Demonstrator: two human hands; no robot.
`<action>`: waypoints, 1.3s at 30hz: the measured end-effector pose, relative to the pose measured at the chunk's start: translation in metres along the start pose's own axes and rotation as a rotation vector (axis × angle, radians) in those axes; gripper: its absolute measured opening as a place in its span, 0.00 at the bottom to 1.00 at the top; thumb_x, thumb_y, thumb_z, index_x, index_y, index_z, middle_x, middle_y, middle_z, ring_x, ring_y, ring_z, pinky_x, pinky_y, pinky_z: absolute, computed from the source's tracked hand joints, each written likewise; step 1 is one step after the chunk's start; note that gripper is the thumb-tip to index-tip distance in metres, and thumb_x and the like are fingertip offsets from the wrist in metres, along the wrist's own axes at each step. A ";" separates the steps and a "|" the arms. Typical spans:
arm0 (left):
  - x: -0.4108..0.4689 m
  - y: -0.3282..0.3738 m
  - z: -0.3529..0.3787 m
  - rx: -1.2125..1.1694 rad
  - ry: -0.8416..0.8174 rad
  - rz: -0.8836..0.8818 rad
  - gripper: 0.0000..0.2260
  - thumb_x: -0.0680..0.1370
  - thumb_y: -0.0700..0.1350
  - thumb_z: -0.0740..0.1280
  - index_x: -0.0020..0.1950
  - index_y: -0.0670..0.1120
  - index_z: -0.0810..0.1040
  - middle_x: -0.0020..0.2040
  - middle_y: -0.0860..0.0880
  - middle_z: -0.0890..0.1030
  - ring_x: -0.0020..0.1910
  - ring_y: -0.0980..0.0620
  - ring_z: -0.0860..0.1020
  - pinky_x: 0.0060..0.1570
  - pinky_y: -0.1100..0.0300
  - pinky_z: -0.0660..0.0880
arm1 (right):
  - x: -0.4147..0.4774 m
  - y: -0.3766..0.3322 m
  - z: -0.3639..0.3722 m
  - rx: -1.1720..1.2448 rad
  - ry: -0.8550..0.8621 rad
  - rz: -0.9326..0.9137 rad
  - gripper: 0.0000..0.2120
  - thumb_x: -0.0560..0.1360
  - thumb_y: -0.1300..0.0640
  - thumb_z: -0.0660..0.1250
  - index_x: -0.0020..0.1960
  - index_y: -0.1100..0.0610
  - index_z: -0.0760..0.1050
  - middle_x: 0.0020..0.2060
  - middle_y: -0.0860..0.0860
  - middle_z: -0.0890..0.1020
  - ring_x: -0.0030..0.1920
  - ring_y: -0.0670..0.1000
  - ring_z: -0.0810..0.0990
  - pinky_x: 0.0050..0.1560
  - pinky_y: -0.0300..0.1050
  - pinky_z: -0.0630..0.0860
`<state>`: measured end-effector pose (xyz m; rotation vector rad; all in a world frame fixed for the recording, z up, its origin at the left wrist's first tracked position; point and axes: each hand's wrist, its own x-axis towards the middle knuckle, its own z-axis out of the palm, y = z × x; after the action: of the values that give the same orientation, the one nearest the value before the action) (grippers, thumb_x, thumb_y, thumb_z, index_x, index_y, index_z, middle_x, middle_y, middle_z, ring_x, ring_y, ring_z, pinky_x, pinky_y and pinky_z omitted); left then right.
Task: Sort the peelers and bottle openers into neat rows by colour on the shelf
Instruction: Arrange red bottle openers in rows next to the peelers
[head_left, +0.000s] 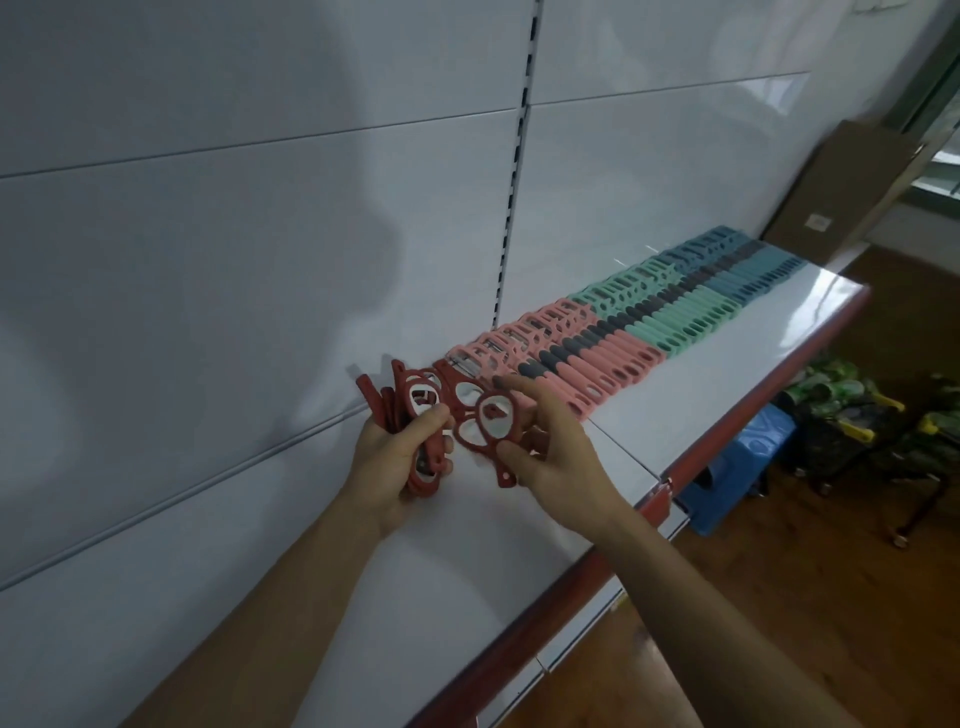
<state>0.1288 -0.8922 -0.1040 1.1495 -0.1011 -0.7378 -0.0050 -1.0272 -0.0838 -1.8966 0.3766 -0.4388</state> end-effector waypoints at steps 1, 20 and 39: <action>0.000 -0.001 0.004 0.031 0.002 0.000 0.08 0.78 0.37 0.72 0.57 0.40 0.81 0.41 0.41 0.82 0.33 0.50 0.79 0.30 0.56 0.76 | -0.001 0.001 -0.008 0.015 0.029 0.047 0.25 0.77 0.68 0.69 0.68 0.47 0.71 0.56 0.45 0.81 0.53 0.48 0.84 0.50 0.47 0.84; -0.017 -0.027 0.038 -0.022 -0.132 -0.022 0.09 0.77 0.38 0.70 0.56 0.37 0.79 0.40 0.43 0.82 0.33 0.50 0.79 0.31 0.58 0.78 | -0.045 0.032 -0.057 -0.780 0.268 0.142 0.05 0.74 0.50 0.71 0.48 0.50 0.78 0.43 0.45 0.78 0.44 0.46 0.74 0.40 0.40 0.73; -0.017 -0.024 0.035 -0.119 -0.215 -0.095 0.09 0.81 0.35 0.60 0.55 0.40 0.80 0.43 0.43 0.84 0.37 0.49 0.82 0.35 0.56 0.81 | -0.043 0.040 -0.048 -0.792 0.162 0.079 0.15 0.78 0.45 0.69 0.60 0.51 0.81 0.48 0.44 0.78 0.47 0.46 0.76 0.47 0.43 0.80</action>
<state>0.0893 -0.9146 -0.1041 0.9638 -0.1818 -0.9389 -0.0680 -1.0608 -0.1106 -2.6026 0.8192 -0.4236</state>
